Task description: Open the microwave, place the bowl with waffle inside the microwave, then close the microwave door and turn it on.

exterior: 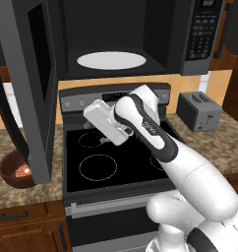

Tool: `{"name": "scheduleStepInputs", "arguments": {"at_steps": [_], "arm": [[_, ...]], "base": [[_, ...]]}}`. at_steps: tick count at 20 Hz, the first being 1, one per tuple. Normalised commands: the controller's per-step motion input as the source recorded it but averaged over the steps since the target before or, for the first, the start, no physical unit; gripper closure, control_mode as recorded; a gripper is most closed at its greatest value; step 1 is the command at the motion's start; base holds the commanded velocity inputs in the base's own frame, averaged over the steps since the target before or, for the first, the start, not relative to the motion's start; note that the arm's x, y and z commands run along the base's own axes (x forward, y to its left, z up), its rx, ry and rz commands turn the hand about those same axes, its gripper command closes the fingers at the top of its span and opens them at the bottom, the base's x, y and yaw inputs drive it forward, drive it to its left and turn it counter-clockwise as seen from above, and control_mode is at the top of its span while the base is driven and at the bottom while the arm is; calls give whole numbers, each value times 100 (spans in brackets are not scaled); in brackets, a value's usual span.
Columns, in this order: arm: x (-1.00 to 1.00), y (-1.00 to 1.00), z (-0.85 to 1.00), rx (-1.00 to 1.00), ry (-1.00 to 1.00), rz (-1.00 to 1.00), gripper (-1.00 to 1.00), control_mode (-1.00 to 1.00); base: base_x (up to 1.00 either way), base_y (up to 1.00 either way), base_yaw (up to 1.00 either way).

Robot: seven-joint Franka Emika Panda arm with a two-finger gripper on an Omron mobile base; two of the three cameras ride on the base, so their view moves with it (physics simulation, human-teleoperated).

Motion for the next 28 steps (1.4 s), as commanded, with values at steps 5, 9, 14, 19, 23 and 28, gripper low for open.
{"name": "scheduleStepInputs", "arguments": {"at_steps": [5,9,14,19,23,28], "arm": [[63,54,-54,-14,21,17,-100,-100],[17,75,-58,-19,3,12,-100,-100],[13,65,-63,-15,0,9,-100,-100],[30,48,-64,-8,0,7,-100,-100],[25,44,-42,-8,0,5,-100,-100],[42,31,-27,-2,-5,5,-100,-100]], "base": [[0,0,0],[0,0,0],[0,0,0],[0,0,0],[0,0,0],[0,0,0]]}}
